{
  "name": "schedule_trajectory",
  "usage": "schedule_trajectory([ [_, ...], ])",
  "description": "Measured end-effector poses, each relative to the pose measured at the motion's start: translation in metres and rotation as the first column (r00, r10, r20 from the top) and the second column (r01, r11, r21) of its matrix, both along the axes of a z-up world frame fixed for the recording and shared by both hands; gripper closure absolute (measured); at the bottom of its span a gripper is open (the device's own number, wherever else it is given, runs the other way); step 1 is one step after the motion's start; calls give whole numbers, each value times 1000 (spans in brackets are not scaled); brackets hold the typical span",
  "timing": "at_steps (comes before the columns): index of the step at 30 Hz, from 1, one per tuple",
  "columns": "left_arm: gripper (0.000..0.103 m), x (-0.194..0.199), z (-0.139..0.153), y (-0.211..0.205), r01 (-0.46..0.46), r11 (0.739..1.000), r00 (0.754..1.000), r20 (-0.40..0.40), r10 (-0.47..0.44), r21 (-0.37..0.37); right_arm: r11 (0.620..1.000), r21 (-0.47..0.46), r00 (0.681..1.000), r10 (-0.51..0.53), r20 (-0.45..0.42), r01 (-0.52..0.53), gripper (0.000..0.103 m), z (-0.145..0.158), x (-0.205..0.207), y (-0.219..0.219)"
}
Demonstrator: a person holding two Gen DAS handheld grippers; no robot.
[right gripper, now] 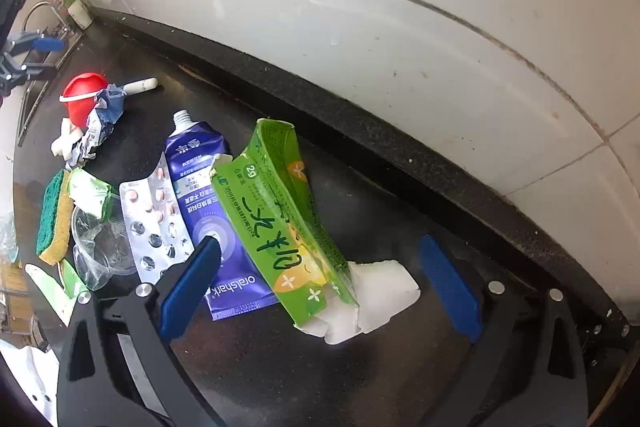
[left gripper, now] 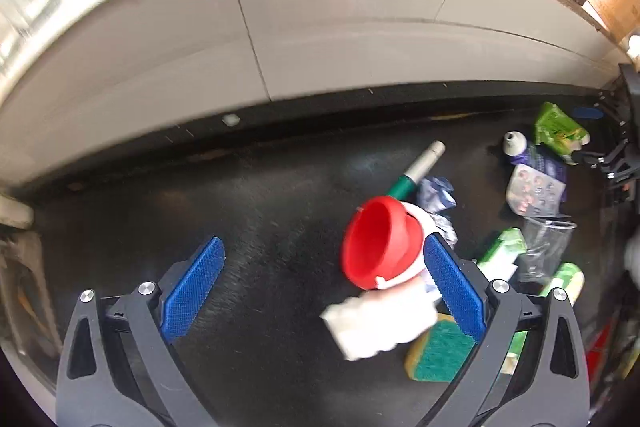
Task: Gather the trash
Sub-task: 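Grasp the red cap with the left gripper while the right grasps the green box, then carry red cap and green box over the bin and open both grippers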
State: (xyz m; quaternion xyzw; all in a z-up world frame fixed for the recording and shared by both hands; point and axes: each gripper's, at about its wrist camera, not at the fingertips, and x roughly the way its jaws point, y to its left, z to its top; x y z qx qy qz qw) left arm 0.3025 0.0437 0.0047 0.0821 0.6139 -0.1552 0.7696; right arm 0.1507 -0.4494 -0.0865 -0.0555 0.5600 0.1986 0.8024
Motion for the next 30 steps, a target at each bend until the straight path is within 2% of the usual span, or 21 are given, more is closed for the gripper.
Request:
schedule_trajectory([
  [3,6,-1,-16,-2,-11,997,999,-45,8,-71,1000,3,1000,-7,-14,7,7,-2,0,-1],
  [6,7,-5,-33,-8,-2,996,998,-68,-3,-85,1000,-5,1000,6,-12,-6,7,-4,-3,-1],
  [8,18,-7,-43,-13,-1,994,996,-87,-8,-107,1000,-8,1000,12,-14,-12,8,-4,-5,-1],
  [9,32,-10,-44,-16,1,993,996,-89,-11,-114,1000,-8,1000,11,-16,-11,11,-4,-5,-1],
  [10,43,-12,-46,-20,3,993,996,-90,-14,-120,1000,-3,1000,5,-20,-5,21,-4,-4,-2],
  [11,48,-14,-48,-22,8,992,995,-93,-20,-126,1000,10,999,-1,-32,1,35,-4,-4,-2],
  [13,66,-15,-55,-29,21,992,994,-105,-34,-123,999,41,998,-14,-62,17,43,-4,-1,-6],
  [15,78,-16,-63,-33,22,989,991,-127,-41,-143,999,41,998,-19,-54,22,49,-2,-1,-6],
  [18,80,-22,-65,-40,42,991,992,-112,-56,-130,998,61,997,-26,-68,30,62,-2,-1,-5],
  [19,81,-24,-63,-41,43,990,992,-110,-58,-136,997,64,997,-30,-67,35,69,-1,0,-4],
  [20,81,-26,-60,-42,46,989,993,-103,-61,-137,997,70,997,-36,-68,40,98,1,-2,-4],
  [24,81,-34,-37,-38,51,990,996,-60,-60,-133,998,30,995,-61,-76,64,97,6,-9,-2],
  [30,81,-56,9,-18,48,993,999,12,-47,-104,986,79,989,-148,-24,150,97,42,-28,-9],
])
